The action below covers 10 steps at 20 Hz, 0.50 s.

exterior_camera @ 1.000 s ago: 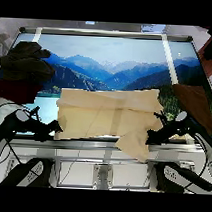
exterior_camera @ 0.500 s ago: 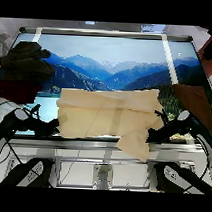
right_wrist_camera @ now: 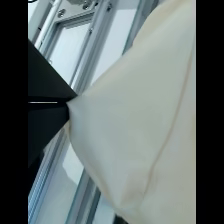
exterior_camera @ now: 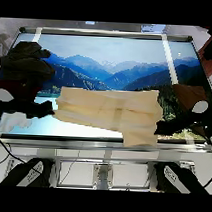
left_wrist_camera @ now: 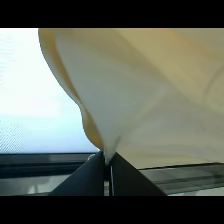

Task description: Fold the shirts.

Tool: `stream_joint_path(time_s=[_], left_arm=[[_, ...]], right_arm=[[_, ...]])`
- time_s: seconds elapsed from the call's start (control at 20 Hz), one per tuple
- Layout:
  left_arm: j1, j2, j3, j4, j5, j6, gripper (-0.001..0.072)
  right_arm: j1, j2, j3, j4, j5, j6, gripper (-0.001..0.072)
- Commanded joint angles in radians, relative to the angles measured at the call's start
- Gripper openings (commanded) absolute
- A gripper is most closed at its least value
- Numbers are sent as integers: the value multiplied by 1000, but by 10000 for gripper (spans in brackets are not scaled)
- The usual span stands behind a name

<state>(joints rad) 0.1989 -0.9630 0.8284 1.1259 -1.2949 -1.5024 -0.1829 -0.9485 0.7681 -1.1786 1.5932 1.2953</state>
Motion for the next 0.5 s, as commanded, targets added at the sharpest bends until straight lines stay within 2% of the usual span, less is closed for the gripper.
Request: stream_joint_path(time_s=[0.0,0.2,0.45], left_arm=[[0,1,107,-23,58,7,12],[-1,-23,119,-100,225,12,11],[-60,-216,212,-108,416,11,11]], right_arm=[[0,14,98,-11,-45,21,32],[1,-9,198,30,-275,70,30],[2,-201,332,123,-431,69,30]])
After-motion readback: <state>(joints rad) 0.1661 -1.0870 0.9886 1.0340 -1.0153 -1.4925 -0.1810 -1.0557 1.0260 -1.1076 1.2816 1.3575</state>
